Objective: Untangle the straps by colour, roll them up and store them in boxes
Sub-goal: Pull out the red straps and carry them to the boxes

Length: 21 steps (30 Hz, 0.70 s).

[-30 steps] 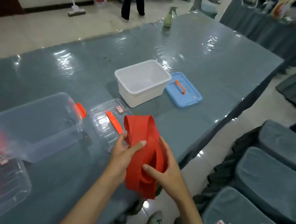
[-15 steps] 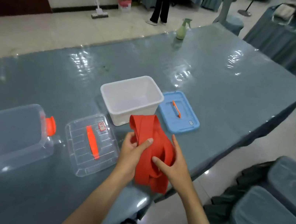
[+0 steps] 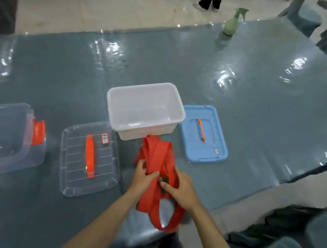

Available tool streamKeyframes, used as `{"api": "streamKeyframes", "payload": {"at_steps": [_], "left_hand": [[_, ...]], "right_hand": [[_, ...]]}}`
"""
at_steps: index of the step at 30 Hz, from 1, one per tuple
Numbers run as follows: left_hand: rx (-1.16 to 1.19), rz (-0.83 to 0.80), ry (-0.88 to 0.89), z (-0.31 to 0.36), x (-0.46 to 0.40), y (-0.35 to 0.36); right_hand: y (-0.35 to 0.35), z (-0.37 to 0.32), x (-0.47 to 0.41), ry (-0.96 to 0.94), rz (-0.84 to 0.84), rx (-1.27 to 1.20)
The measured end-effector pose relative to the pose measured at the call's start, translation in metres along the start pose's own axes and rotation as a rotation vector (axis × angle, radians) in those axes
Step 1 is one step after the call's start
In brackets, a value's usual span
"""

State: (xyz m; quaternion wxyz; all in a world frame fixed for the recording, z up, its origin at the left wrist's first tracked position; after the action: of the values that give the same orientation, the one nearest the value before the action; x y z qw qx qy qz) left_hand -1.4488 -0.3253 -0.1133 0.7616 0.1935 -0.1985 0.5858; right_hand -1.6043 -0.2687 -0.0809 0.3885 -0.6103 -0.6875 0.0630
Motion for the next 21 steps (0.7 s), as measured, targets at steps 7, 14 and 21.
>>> {"api": "streamKeyframes", "payload": {"at_steps": [7, 14, 21], "left_hand": [[-0.402, 0.226, 0.021, 0.001, 0.016, -0.009], [-0.82, 0.264, 0.048, 0.019, 0.051, -0.004], [-1.177, 0.394, -0.012, 0.039, 0.122, -0.039]], "right_hand": [[-0.009, 0.029, -0.023, -0.015, -0.153, 0.23], [-0.056, -0.005, -0.017, -0.251, 0.025, 0.308], [-0.043, -0.092, 0.005, -0.615, 0.019, 0.527]]}}
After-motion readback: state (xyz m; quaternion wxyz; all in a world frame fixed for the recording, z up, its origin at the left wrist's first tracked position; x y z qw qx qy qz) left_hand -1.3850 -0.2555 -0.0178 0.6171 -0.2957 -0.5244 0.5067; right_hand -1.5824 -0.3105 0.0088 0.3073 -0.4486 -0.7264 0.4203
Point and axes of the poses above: each hand's wrist, its own x-axis away from the middle knuckle, its own y-axis out of the palm, z = x × y, the point moved 10 cm from there along -x, towards the middle knuckle, and after that the axes turned 6 degrees about -z, right-handed, at the moved point
